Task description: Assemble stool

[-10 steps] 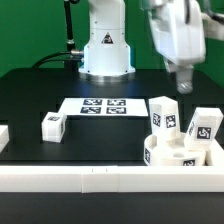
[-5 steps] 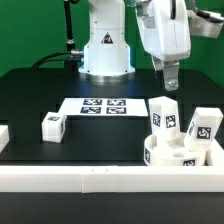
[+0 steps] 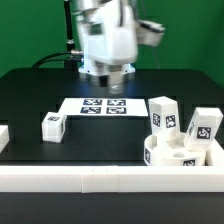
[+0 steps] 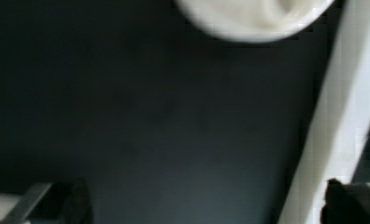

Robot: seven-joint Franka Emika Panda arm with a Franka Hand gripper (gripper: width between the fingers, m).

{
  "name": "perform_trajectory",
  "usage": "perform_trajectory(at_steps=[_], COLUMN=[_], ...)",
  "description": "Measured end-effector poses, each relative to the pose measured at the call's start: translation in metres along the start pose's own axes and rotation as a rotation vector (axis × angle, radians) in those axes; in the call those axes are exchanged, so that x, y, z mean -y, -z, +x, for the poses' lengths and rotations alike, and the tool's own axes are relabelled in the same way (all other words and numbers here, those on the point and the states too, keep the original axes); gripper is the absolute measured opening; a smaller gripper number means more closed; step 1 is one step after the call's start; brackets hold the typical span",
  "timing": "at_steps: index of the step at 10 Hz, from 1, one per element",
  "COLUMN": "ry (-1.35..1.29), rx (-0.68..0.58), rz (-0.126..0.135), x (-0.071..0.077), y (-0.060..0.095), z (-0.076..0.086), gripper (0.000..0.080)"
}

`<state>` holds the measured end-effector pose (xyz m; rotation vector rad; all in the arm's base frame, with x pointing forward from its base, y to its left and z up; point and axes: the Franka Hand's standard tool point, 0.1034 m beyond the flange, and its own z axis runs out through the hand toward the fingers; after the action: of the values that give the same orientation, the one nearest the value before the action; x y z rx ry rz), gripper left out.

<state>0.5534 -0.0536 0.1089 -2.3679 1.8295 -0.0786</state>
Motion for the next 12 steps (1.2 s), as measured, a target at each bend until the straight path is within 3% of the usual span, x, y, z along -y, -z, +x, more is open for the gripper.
perform_trajectory(at_steps=[1, 5, 6, 10, 12], ry=[0.003, 0.071, 0.159, 0.755, 0.926], rx=[-0.019, -0.015, -0.021, -0.031, -0.026], rz=[0.0, -0.003, -0.012, -0.094, -0.099], x=[-0.006, -0.003, -0.005, -0.013, -0.014], y=[-0.003, -0.005, -0.007, -0.028, -0.026], z=[0.013, 0.005, 0.007, 0.012, 0.014], gripper=[0.0649, 0.0649, 0.0649, 0.0649, 0.0649])
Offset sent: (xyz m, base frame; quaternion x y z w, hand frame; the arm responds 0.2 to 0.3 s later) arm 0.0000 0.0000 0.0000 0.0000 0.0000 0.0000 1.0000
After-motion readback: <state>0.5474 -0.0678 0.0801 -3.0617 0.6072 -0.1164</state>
